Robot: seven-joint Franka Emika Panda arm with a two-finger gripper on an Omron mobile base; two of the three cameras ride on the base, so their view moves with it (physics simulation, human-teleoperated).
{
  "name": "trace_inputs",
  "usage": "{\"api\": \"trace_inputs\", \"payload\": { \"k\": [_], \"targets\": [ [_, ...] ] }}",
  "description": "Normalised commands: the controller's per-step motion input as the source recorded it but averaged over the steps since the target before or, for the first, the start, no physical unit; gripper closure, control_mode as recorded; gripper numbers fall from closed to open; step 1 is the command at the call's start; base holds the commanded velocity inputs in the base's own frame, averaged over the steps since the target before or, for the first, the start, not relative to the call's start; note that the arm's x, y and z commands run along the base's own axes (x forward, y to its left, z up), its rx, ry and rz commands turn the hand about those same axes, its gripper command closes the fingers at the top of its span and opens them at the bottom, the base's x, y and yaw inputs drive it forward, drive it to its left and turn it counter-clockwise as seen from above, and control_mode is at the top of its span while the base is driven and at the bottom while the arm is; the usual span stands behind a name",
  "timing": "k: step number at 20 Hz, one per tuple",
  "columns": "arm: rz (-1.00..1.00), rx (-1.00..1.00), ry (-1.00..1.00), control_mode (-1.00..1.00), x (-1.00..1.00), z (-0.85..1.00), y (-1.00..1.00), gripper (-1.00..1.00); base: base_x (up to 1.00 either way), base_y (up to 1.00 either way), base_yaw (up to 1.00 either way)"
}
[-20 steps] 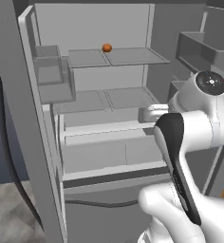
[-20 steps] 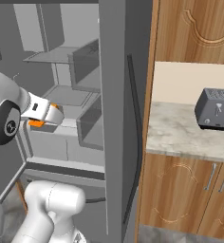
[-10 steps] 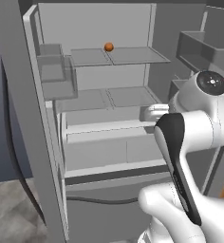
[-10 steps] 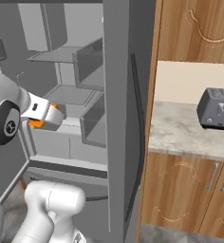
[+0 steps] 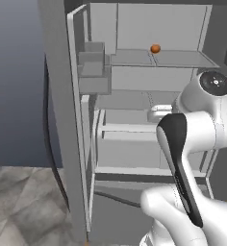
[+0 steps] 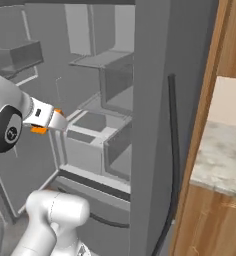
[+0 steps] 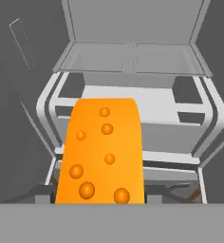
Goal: Pick the cheese from the fridge and the cheese grater from the cabinet and place them next to the salad bowl.
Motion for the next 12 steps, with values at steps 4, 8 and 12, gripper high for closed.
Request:
{"api": "trace_inputs", "payload": {
  "k": [4,8,12],
  "targets": [
    [0.0,0.0,0.0,1.0,0.0,0.0,0.0,1.0,-0.15,-0.5,0.66],
    [0.0,0.0,0.0,1.0,0.0,0.0,0.0,1.0,-0.64,-0.14,0.57],
    [0.0,0.0,0.0,1.0,0.0,0.0,0.0,1.0,-0.83,-0.13,0.53]
  ]
}}
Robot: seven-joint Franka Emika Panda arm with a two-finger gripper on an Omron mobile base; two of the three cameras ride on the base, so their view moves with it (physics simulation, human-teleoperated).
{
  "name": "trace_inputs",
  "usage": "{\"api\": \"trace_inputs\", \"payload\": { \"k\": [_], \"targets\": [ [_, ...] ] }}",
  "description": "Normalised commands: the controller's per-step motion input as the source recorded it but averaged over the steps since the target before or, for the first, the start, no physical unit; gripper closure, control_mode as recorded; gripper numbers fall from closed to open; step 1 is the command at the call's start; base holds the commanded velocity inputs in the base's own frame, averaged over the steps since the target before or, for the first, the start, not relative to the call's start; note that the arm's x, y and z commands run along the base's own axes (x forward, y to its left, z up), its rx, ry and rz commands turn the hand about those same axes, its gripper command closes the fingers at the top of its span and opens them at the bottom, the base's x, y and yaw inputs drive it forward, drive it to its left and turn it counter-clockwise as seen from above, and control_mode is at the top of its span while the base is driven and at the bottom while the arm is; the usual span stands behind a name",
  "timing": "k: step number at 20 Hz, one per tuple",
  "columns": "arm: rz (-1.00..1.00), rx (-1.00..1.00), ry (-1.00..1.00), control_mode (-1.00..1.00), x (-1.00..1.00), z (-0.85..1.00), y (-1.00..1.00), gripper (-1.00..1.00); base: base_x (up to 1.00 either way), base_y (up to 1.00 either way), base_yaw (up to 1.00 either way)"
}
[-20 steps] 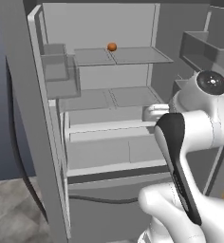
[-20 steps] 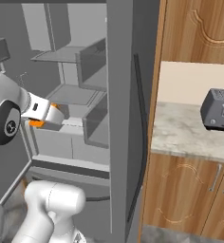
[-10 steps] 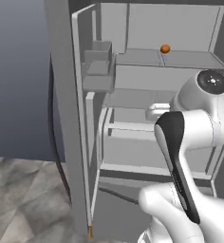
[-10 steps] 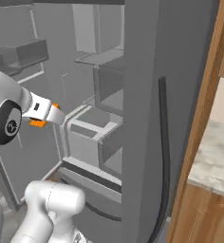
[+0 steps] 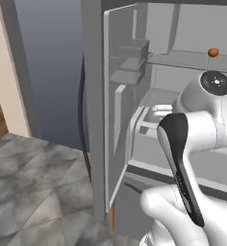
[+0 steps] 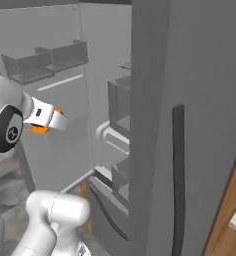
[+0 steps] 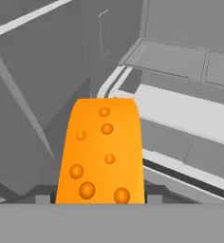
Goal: Pick the cheese from the fridge and the cheese grater from the cabinet and place them next to the salad bowl.
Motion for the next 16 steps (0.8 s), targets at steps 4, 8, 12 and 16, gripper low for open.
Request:
{"api": "trace_inputs", "payload": {
  "k": [4,8,12,16],
  "targets": [
    [0.0,0.0,0.0,1.0,0.0,0.0,0.0,1.0,-0.46,-0.37,0.52],
    [0.0,0.0,0.0,1.0,0.0,0.0,0.0,1.0,-0.72,-0.04,0.49],
    [0.0,0.0,0.0,1.0,0.0,0.0,0.0,1.0,-0.98,0.07,0.44],
    [0.0,0.0,0.0,1.0,0.0,0.0,0.0,1.0,-1.0,0.09,0.48]
  ]
}}
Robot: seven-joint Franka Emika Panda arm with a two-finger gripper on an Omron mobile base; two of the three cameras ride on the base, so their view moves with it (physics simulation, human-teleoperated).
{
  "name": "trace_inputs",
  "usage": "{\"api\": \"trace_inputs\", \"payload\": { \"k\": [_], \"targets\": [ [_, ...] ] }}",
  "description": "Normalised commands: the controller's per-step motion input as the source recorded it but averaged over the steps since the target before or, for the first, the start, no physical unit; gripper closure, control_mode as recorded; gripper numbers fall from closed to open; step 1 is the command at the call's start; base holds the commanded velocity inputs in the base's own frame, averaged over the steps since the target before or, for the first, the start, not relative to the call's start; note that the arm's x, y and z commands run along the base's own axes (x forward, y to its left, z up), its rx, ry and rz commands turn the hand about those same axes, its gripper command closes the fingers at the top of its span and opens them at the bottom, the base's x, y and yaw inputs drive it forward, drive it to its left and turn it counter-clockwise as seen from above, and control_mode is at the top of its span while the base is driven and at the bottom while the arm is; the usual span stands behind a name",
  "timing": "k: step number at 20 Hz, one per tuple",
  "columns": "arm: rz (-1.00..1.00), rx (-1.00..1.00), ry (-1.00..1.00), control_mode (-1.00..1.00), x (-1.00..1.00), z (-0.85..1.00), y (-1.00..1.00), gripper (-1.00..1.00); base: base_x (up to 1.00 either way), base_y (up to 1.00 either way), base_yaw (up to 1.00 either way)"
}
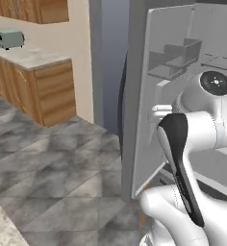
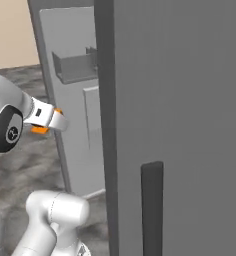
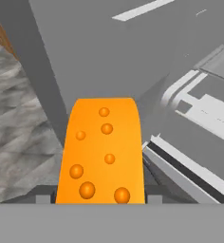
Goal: Pick the cheese from the fridge and the cheese grater from the cabinet and place them next to the salad bowl.
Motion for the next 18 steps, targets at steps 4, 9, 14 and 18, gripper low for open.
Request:
{"api": "trace_inputs", "payload": {
  "k": [4,9,14,18],
  "targets": [
    [0.0,0.0,0.0,1.0,0.0,0.0,0.0,1.0,-0.78,0.03,0.52],
    [0.0,0.0,0.0,1.0,0.0,0.0,0.0,1.0,-0.72,0.13,0.51],
    [0.0,0.0,0.0,1.0,0.0,0.0,0.0,1.0,-0.71,0.23,0.43],
    [0.0,0.0,0.0,1.0,0.0,0.0,0.0,1.0,-0.57,0.11,0.4]
  ]
}}
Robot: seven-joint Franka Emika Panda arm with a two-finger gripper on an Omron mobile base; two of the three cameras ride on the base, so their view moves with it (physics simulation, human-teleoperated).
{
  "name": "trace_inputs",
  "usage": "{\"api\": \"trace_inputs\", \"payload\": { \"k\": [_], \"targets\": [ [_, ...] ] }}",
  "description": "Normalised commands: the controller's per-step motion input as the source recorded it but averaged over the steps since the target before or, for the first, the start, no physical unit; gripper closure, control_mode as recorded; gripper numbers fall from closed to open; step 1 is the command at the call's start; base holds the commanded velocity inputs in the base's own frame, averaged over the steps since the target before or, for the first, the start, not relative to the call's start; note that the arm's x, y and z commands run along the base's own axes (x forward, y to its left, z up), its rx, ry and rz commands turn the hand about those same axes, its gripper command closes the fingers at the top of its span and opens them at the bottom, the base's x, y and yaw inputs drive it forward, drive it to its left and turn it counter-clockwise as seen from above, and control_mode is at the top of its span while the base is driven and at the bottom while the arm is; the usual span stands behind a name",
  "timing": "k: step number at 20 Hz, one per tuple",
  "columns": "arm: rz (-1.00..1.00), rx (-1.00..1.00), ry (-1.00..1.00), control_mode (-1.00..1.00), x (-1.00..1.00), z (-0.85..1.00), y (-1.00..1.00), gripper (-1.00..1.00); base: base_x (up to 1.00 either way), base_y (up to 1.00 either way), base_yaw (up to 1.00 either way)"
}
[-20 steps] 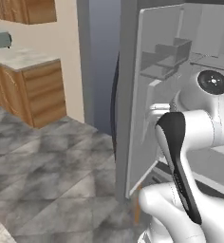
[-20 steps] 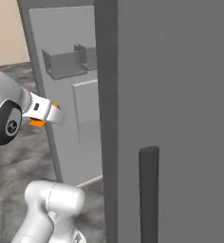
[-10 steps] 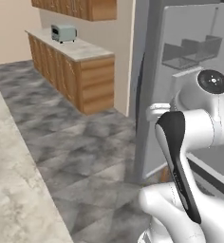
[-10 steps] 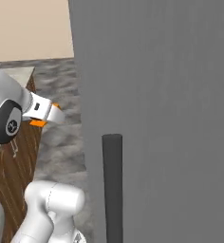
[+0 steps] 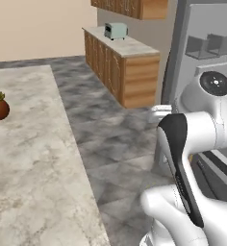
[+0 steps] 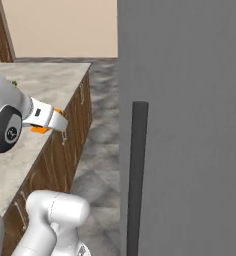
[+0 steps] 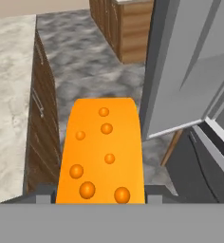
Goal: Pick the cheese from the fridge and the cheese grater from the cabinet and place them next to the salad bowl.
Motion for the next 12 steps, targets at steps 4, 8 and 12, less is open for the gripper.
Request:
{"api": "trace_inputs", "payload": {
  "k": [4,8,12],
  "targets": [
    [0.0,0.0,0.0,1.0,0.0,0.0,0.0,1.0,-0.56,0.0,0.29],
    [0.0,0.0,0.0,1.0,0.0,0.0,0.0,1.0,-0.75,0.04,0.23],
    [0.0,0.0,0.0,1.0,0.0,0.0,0.0,1.0,-0.78,0.0,0.24]
  ]
}}
